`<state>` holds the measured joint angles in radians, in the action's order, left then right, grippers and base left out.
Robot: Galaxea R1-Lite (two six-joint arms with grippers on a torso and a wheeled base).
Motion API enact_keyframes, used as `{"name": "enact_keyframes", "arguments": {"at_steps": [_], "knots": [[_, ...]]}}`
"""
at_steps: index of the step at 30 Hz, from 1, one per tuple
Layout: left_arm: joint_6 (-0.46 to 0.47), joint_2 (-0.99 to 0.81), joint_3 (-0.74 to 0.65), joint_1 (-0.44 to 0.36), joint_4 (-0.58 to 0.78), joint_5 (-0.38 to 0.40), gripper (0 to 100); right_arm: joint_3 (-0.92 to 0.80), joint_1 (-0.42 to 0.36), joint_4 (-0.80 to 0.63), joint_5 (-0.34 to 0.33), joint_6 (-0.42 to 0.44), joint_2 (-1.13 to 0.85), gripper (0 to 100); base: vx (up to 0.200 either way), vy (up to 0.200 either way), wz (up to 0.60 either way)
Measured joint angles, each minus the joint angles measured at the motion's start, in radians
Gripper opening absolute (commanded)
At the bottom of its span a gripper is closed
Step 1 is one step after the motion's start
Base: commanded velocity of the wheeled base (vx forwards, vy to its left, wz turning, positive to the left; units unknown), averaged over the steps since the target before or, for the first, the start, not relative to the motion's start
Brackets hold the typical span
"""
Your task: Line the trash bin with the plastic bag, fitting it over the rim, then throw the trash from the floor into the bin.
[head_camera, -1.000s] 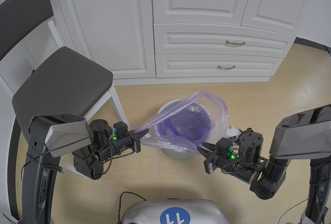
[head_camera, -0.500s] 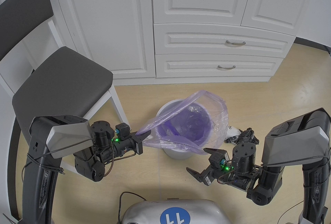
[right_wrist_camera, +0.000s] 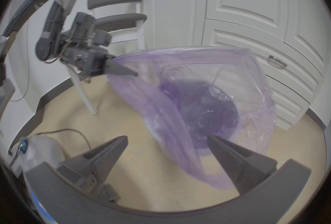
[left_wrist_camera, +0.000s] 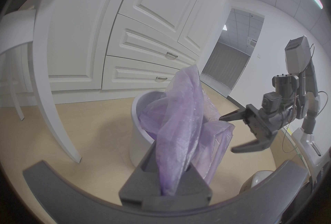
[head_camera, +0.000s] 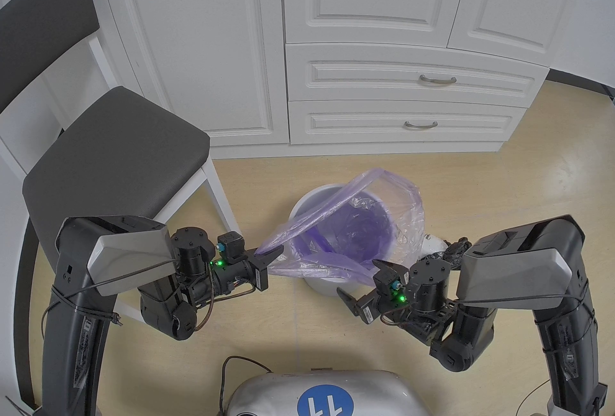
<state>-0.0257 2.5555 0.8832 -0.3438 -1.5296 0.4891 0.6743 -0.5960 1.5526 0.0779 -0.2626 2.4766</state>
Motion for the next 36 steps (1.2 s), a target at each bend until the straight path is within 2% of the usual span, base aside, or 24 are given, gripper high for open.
{"name": "enact_keyframes", "arguments": {"at_steps": [3, 8, 16, 25, 36], "knots": [[0.000, 0.000, 0.000, 0.000, 0.000, 0.000, 0, 0.070, 0.005, 0.000, 0.029, 0.037, 0.040, 0, 0.000, 0.000, 0.00], [0.000, -0.001, 0.000, 0.000, 0.000, 0.000, 0, 0.081, 0.011, 0.000, 0.031, 0.057, 0.051, 0, 0.000, 0.000, 0.00], [-0.002, -0.006, 0.002, 0.005, 0.001, -0.004, 0, -0.109, 0.000, 0.001, -0.068, 0.062, -0.030, 0, 0.000, 0.000, 0.00], [-0.010, -0.037, -0.003, 0.009, 0.002, -0.028, 0, -0.250, -0.083, 0.002, -0.113, 0.060, -0.080, 0, 0.000, 0.000, 0.00], [-0.017, 0.020, 0.059, -0.008, 0.011, -0.056, 0, -0.133, -0.093, -0.001, -0.090, 0.073, 0.062, 0, 0.000, 0.000, 0.00]]}}
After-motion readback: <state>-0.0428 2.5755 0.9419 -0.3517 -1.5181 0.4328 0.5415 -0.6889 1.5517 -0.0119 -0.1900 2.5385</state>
